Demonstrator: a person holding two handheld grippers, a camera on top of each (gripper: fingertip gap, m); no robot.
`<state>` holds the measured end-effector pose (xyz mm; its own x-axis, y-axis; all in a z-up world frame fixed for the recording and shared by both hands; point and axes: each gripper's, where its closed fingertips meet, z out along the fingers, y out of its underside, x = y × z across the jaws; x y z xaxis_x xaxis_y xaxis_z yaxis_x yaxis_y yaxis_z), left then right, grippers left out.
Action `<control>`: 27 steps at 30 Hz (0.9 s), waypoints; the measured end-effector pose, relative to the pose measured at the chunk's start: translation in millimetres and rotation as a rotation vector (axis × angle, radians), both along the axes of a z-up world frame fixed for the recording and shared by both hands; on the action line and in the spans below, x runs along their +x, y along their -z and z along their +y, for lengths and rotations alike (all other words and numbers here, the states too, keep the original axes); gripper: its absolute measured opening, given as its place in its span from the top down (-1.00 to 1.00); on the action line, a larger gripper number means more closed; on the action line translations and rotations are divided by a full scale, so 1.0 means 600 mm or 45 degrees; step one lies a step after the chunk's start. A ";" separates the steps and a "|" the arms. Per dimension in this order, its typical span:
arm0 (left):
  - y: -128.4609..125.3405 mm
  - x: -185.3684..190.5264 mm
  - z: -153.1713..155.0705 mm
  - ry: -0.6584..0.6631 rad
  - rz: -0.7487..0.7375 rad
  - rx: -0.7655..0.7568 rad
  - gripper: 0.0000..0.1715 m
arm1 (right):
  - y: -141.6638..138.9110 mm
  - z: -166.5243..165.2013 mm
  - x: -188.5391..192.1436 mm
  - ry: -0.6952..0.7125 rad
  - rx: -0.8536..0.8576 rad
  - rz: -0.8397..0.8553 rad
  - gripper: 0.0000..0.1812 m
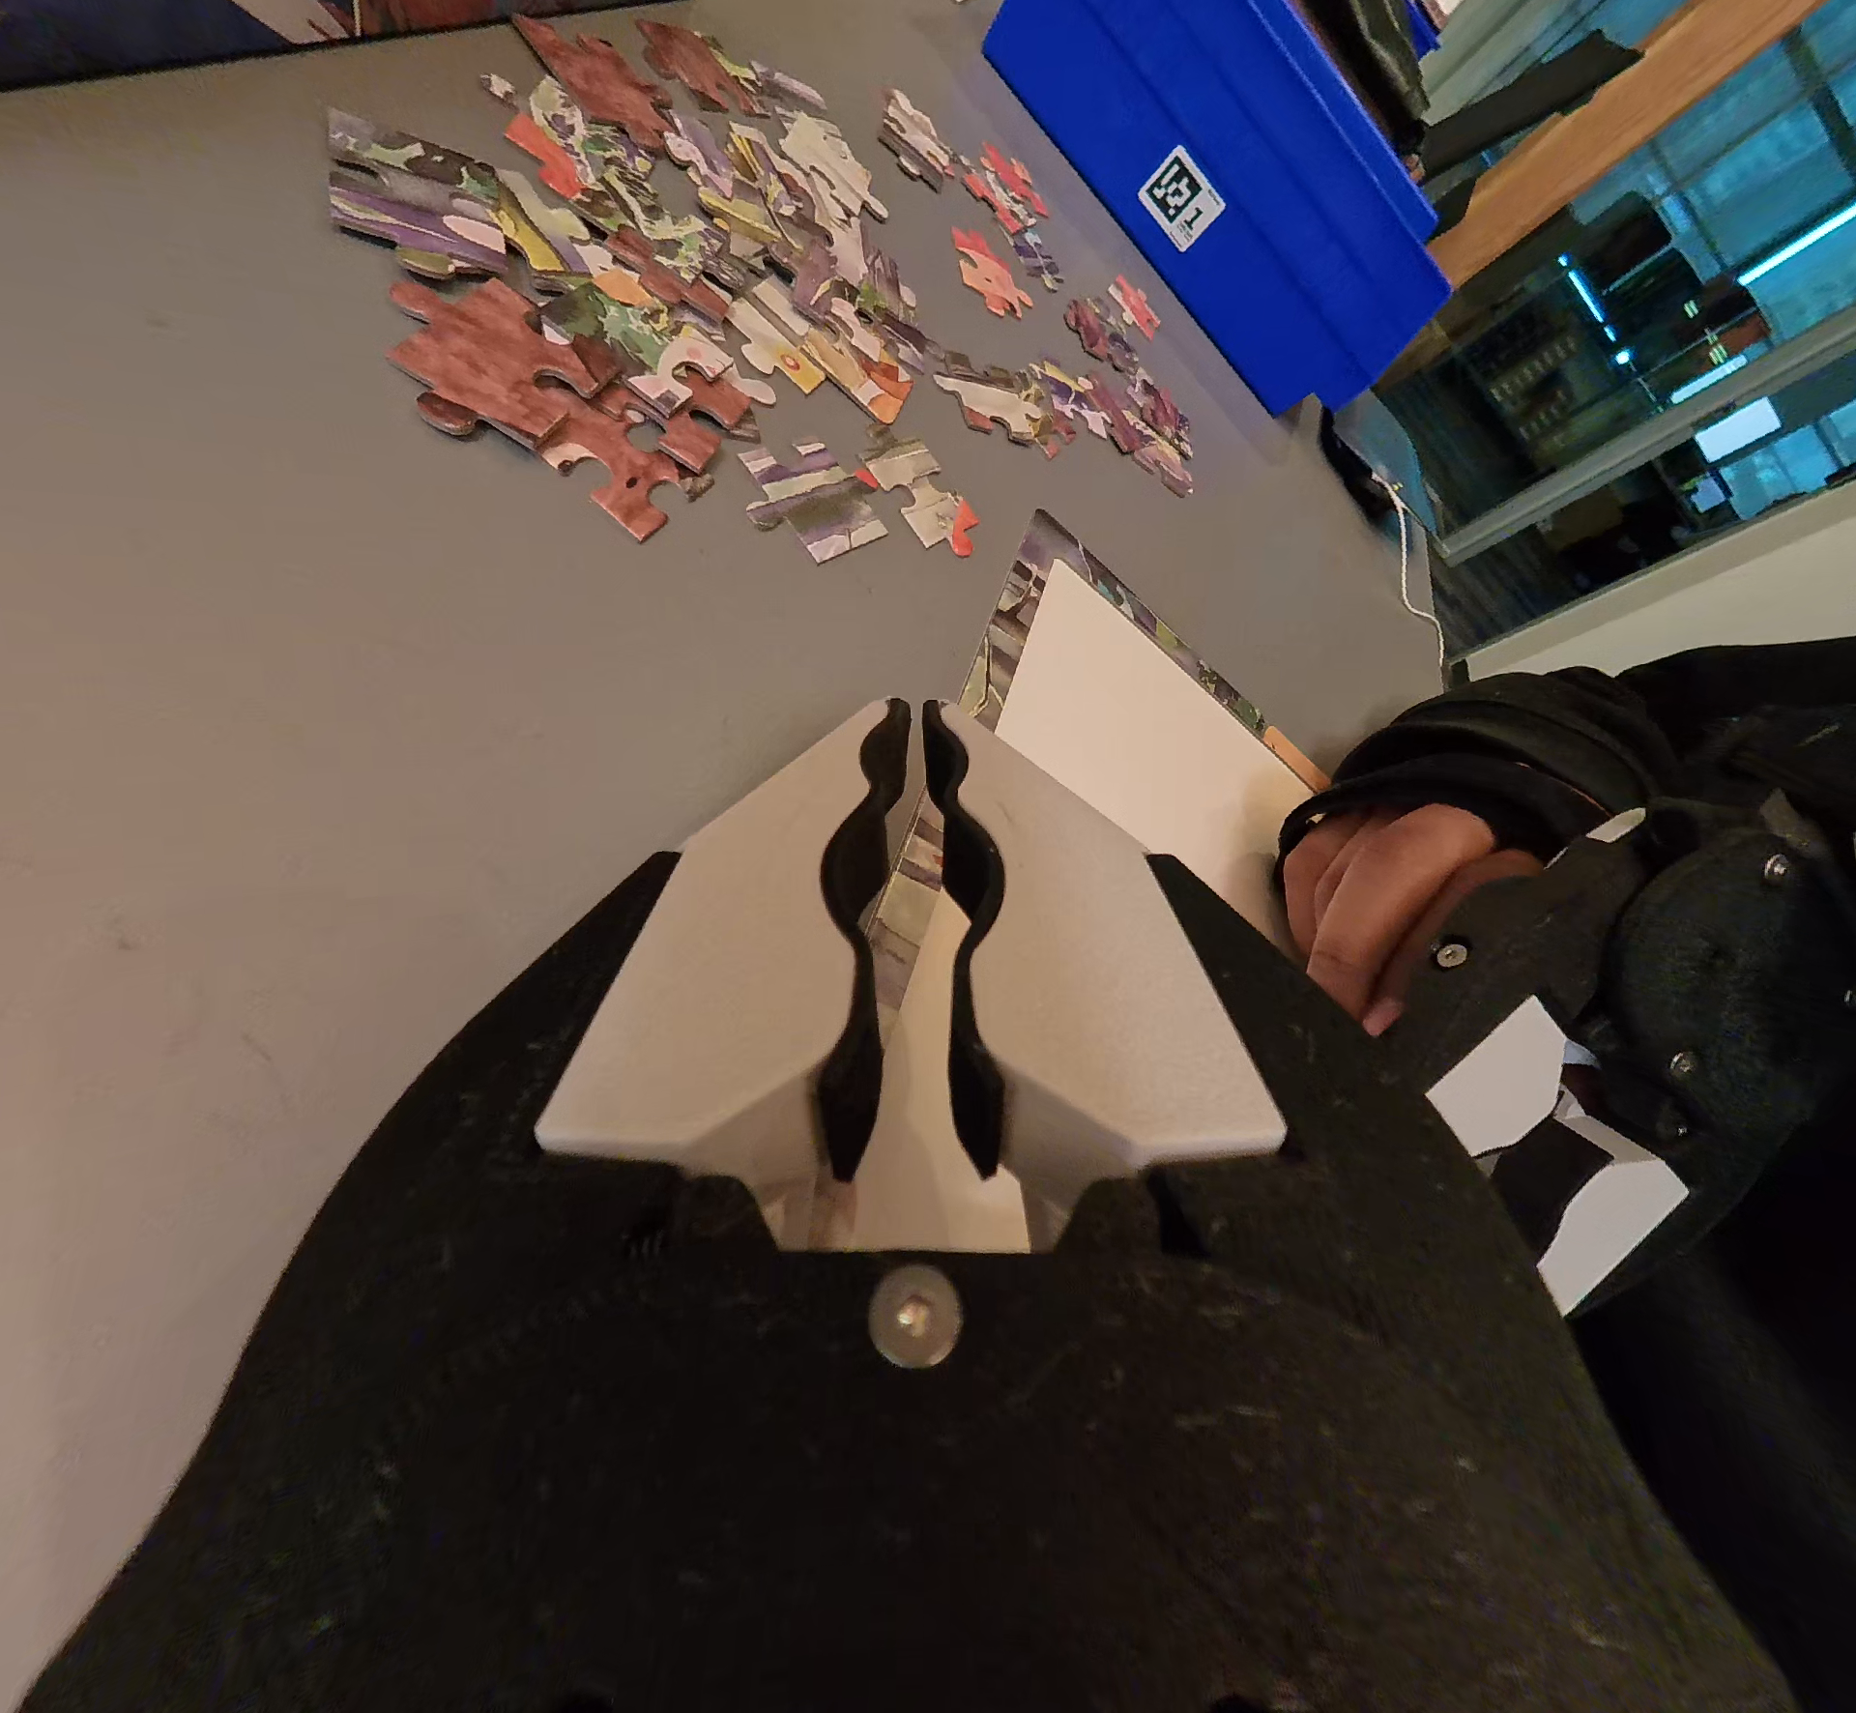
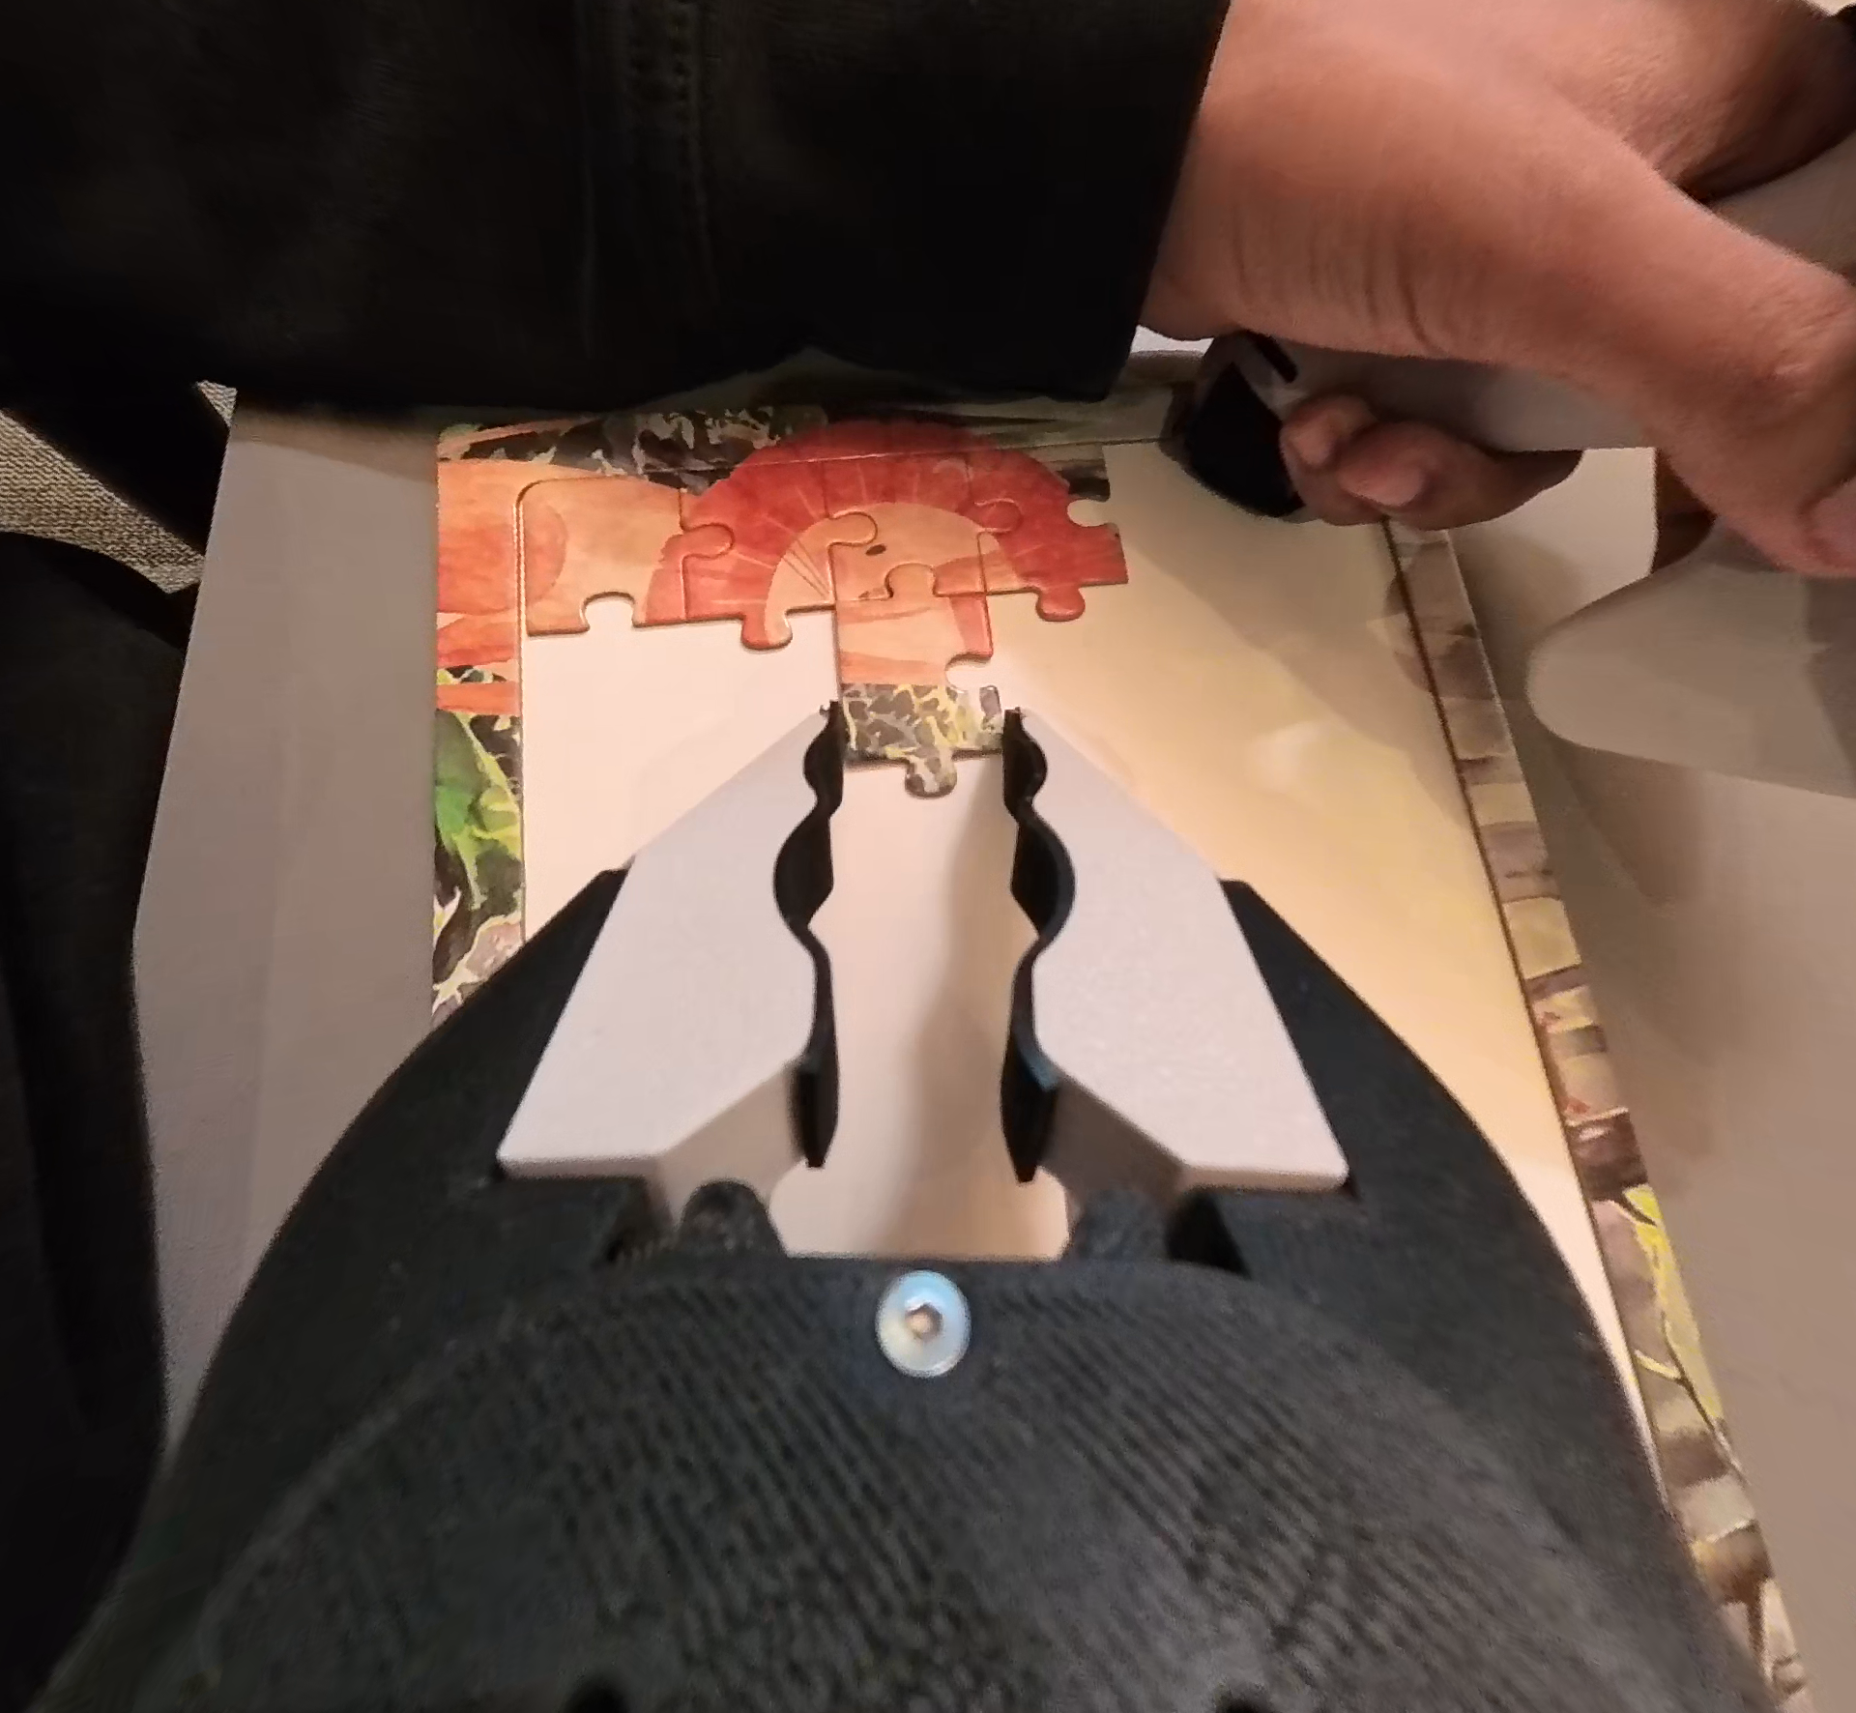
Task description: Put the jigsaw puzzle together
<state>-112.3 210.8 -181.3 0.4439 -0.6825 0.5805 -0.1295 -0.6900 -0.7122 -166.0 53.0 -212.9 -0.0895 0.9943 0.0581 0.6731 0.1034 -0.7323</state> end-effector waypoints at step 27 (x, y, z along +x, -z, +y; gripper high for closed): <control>0.000 -0.001 0.001 -0.002 -0.002 -0.002 0.99 | -0.002 -0.014 -0.027 -0.016 -0.071 0.021 0.84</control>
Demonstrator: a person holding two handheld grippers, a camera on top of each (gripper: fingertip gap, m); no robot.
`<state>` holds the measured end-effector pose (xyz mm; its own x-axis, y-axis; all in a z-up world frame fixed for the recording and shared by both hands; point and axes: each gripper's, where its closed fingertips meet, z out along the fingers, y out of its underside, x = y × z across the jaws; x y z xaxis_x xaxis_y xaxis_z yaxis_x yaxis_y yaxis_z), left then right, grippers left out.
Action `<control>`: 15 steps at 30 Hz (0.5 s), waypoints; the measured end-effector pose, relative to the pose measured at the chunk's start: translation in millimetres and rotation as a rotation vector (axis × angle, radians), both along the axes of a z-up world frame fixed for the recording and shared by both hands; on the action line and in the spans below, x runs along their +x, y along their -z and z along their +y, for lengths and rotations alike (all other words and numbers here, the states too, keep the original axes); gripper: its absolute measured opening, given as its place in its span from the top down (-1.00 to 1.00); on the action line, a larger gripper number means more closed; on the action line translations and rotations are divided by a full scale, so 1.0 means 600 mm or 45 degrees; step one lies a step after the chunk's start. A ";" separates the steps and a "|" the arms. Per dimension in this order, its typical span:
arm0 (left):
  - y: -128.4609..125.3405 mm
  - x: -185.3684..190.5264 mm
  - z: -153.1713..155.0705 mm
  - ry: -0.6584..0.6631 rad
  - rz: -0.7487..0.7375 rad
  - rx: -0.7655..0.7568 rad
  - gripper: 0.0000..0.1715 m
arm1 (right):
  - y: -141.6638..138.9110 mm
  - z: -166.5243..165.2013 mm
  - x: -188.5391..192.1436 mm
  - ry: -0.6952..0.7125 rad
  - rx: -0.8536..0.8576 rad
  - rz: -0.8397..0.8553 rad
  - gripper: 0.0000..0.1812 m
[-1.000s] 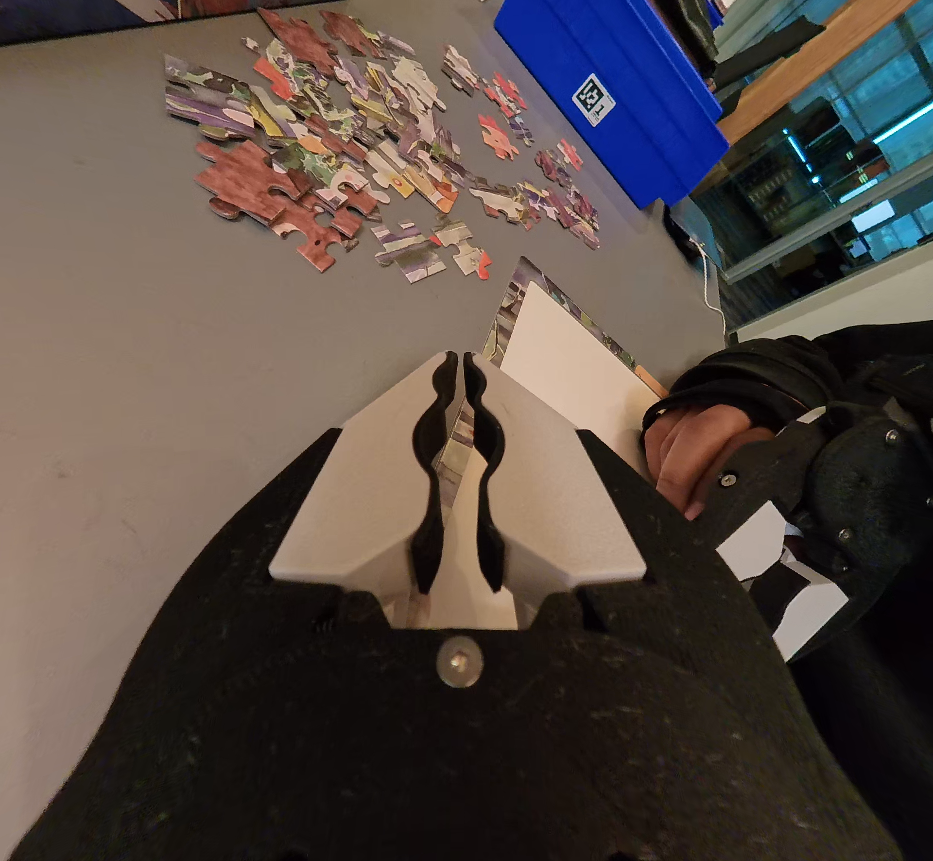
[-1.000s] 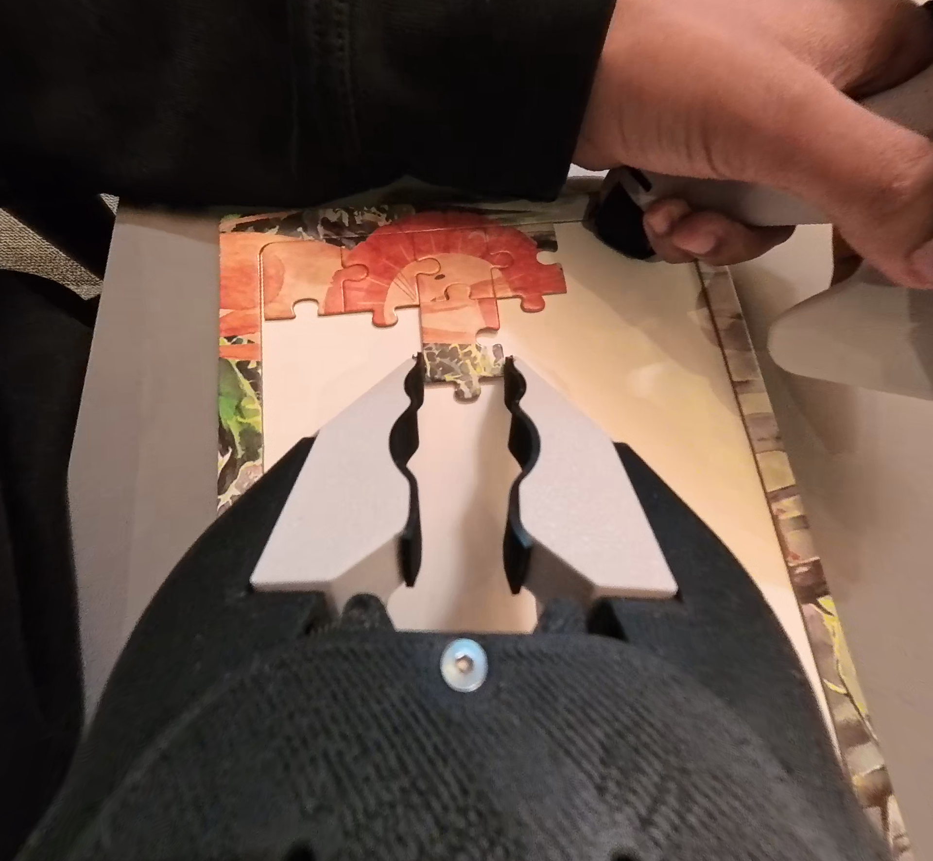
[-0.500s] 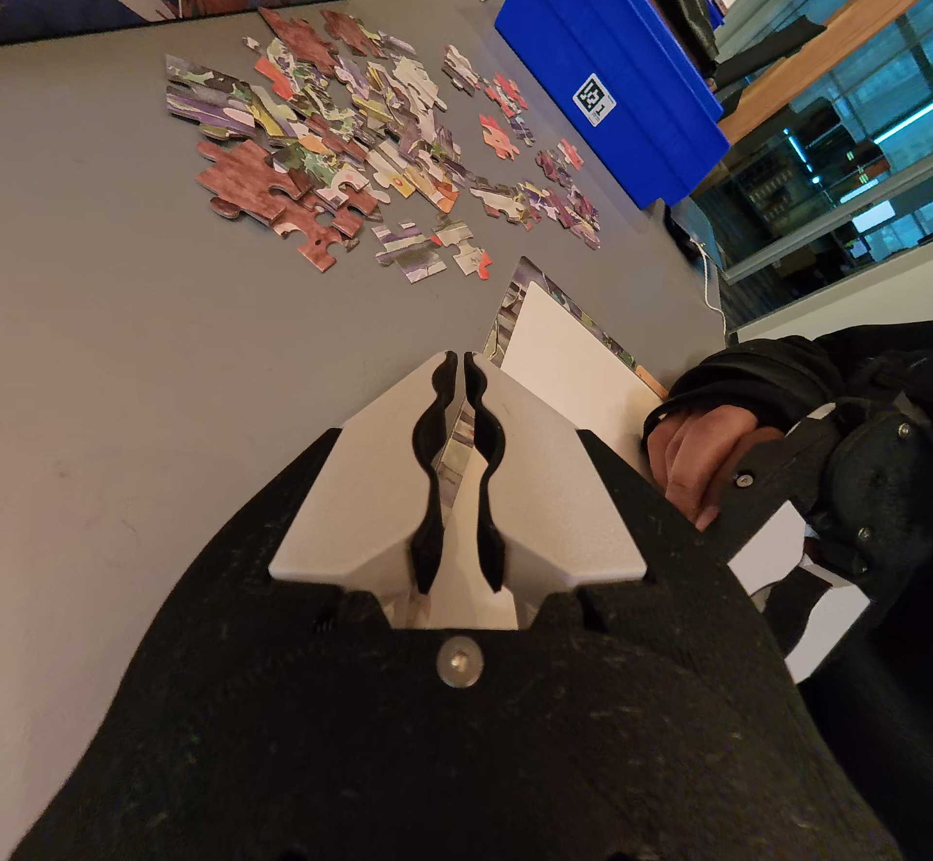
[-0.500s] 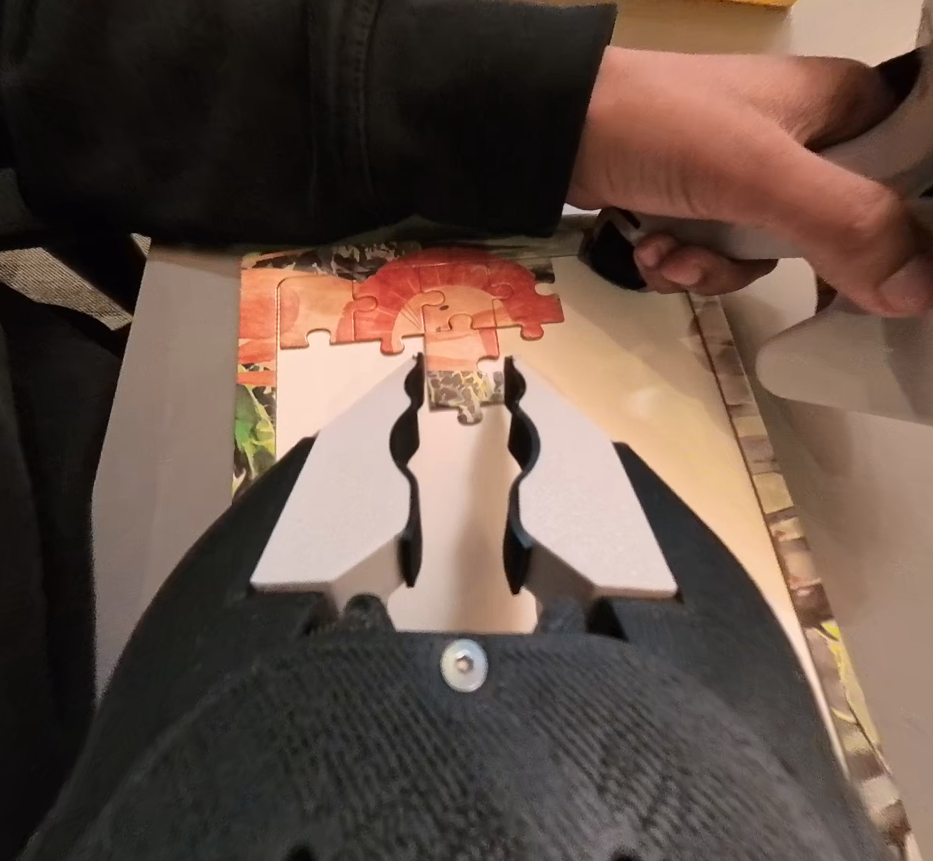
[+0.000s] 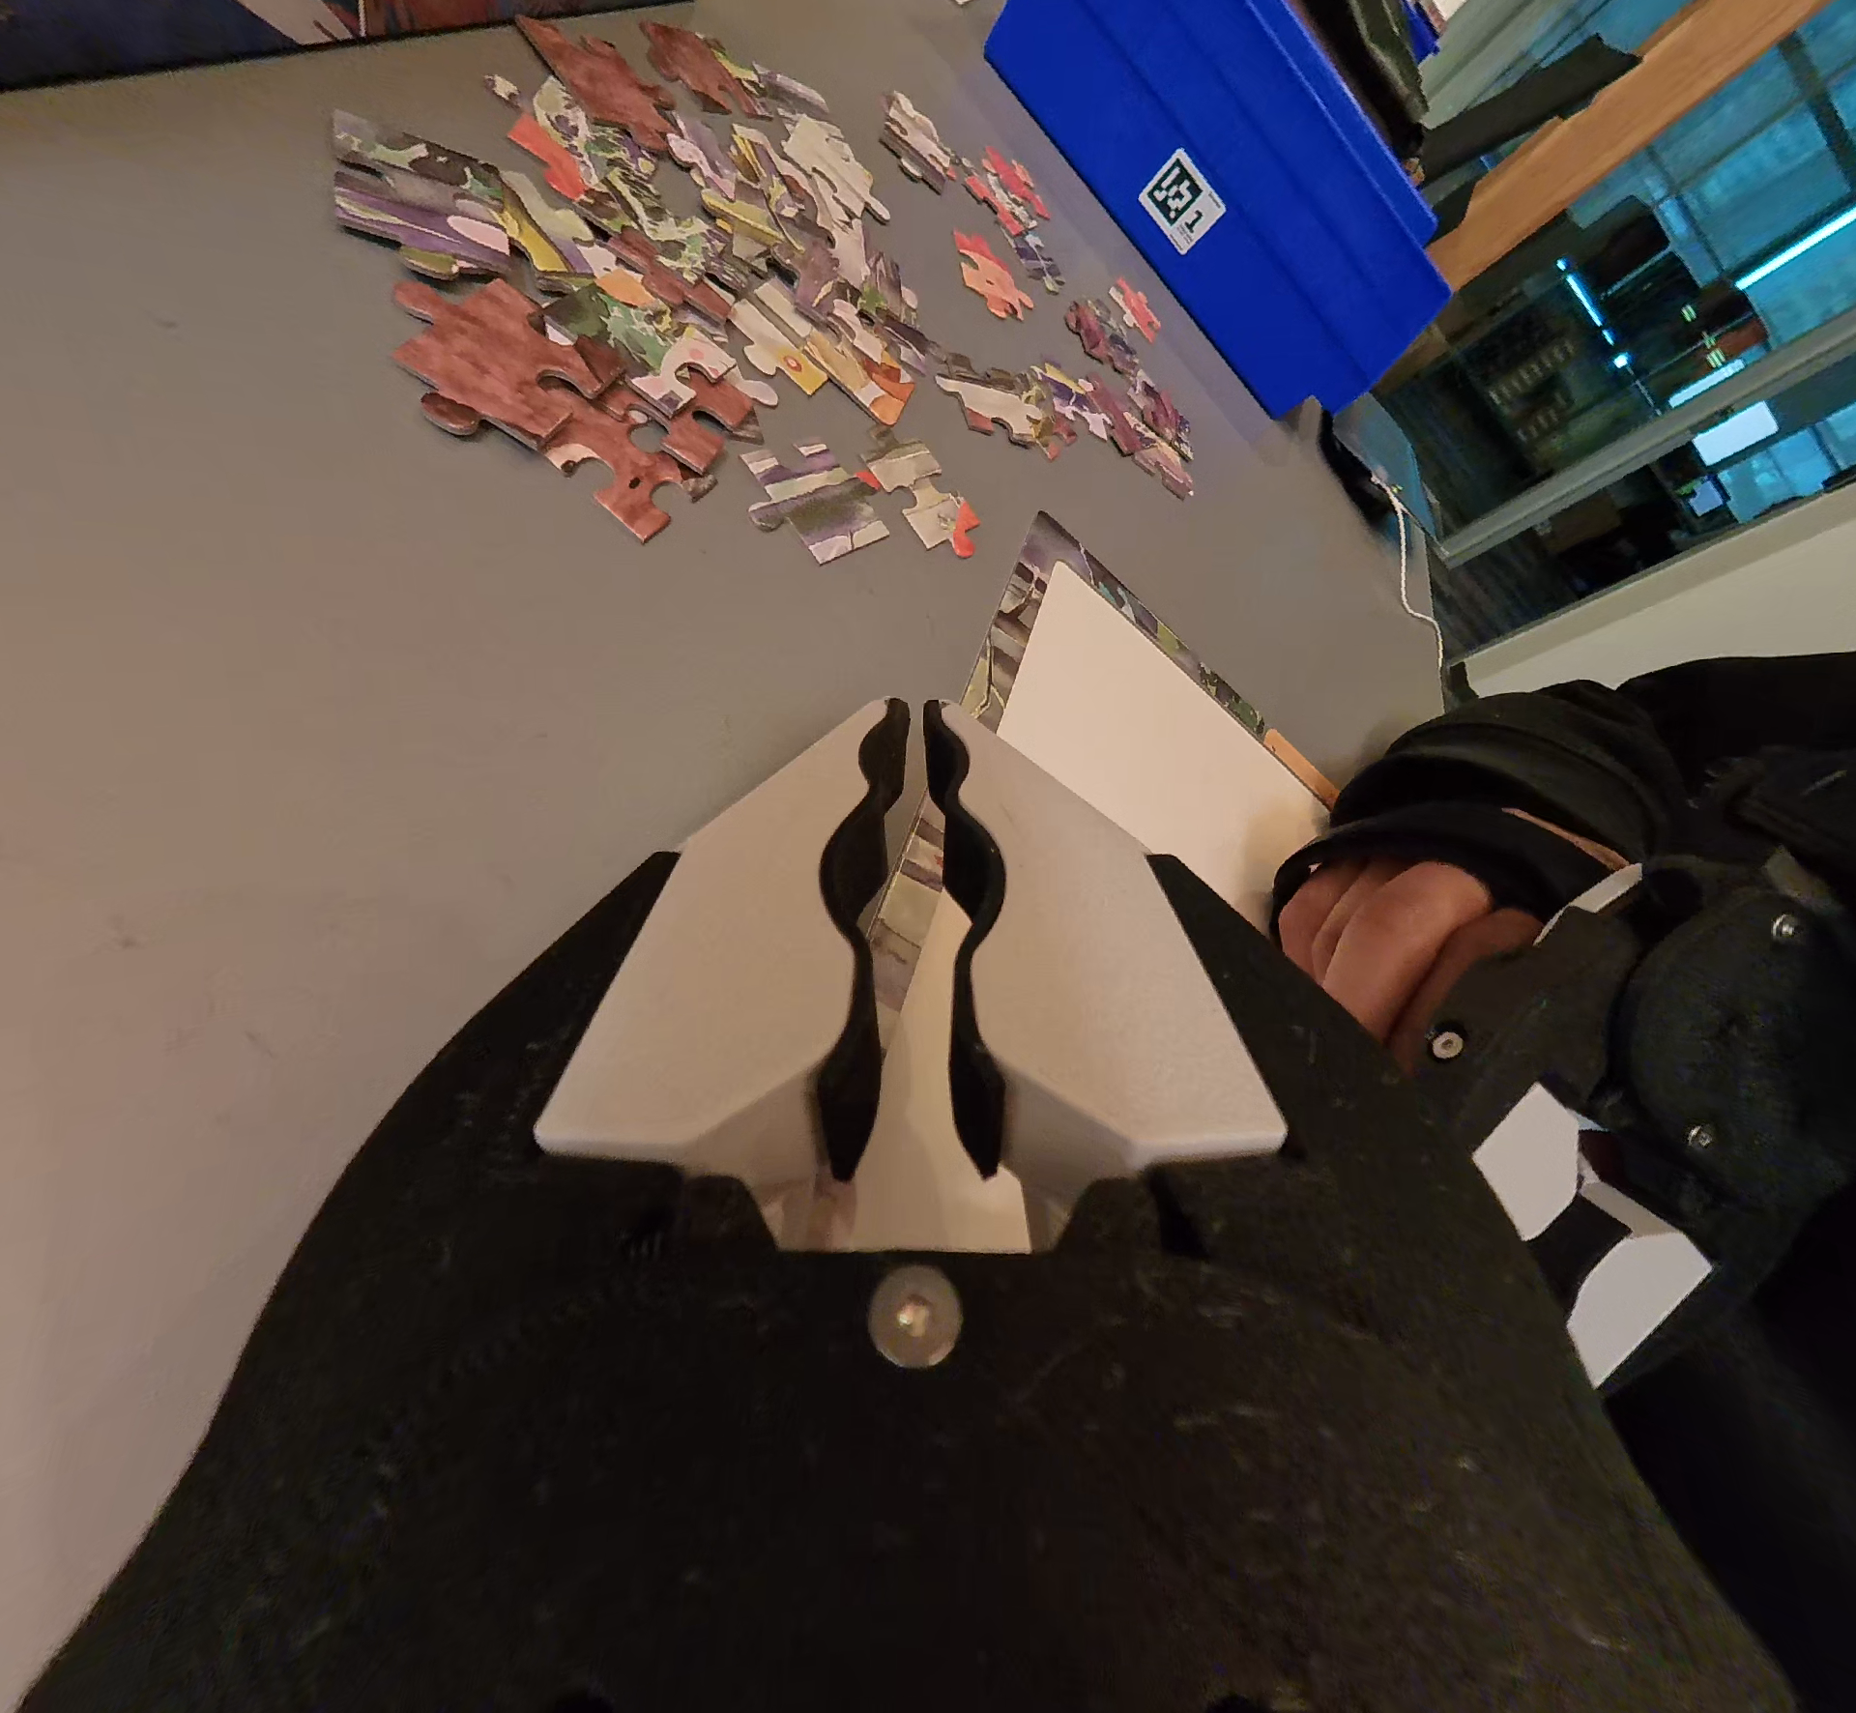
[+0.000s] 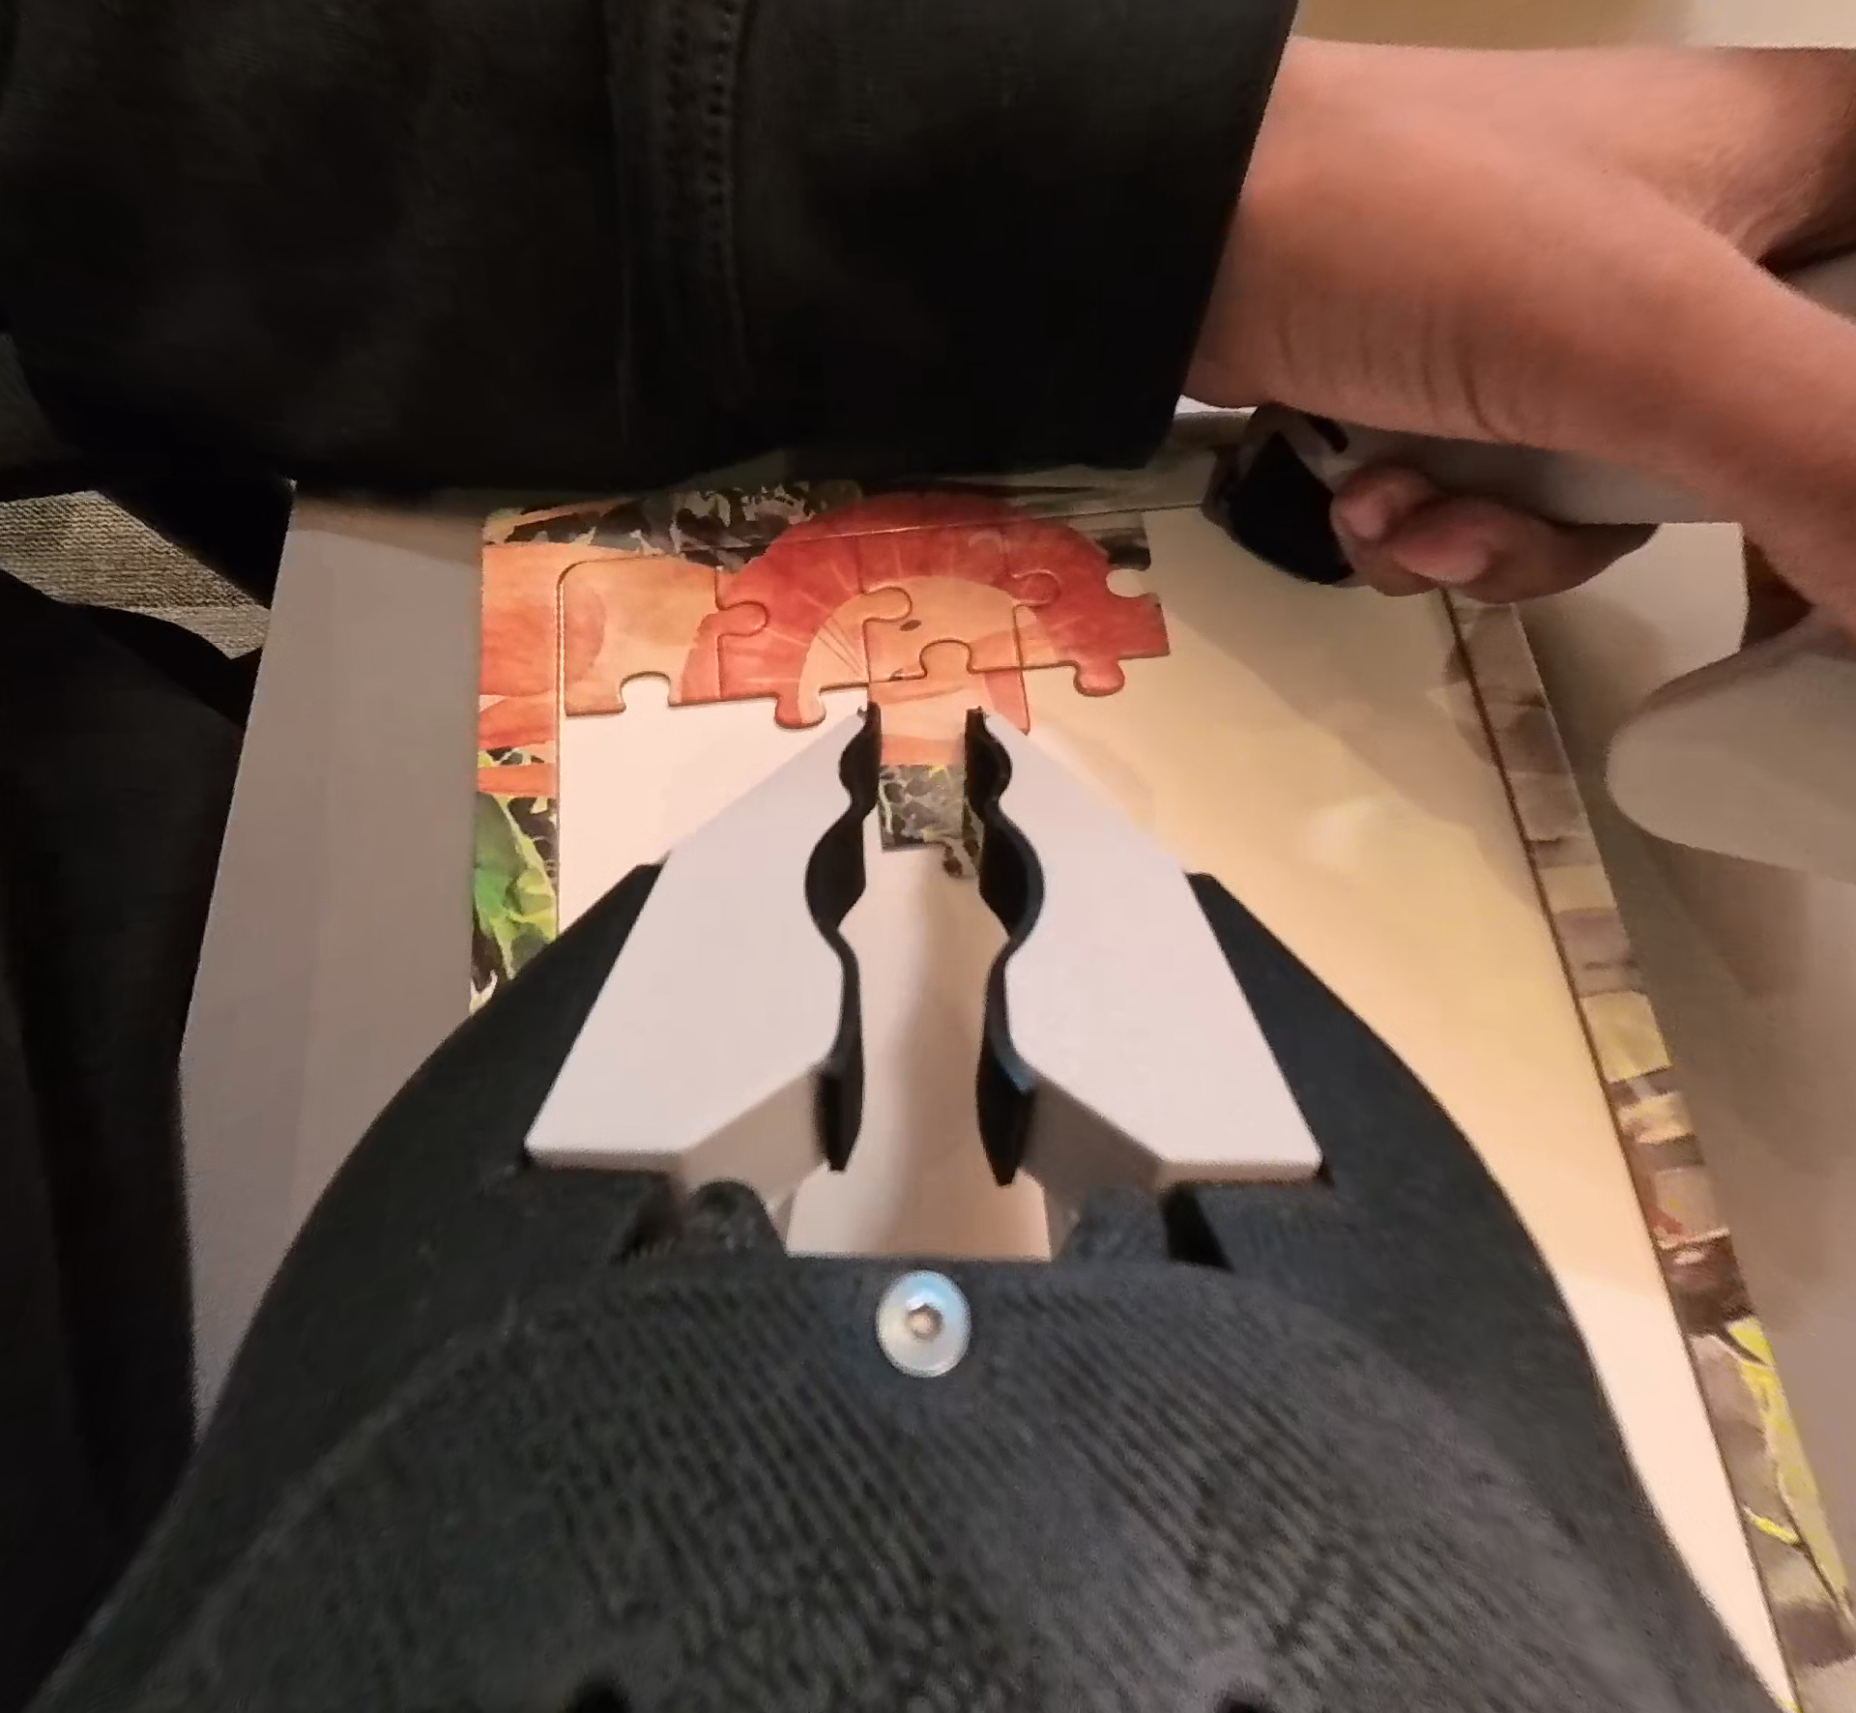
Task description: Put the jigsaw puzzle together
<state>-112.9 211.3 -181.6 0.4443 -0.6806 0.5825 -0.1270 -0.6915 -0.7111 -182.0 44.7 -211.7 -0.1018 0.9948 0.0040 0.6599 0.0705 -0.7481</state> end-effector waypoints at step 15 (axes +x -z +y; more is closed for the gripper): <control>0.001 0.001 0.000 0.001 0.000 -0.008 0.99 | -0.001 0.007 -0.009 0.053 -0.120 -0.007 0.91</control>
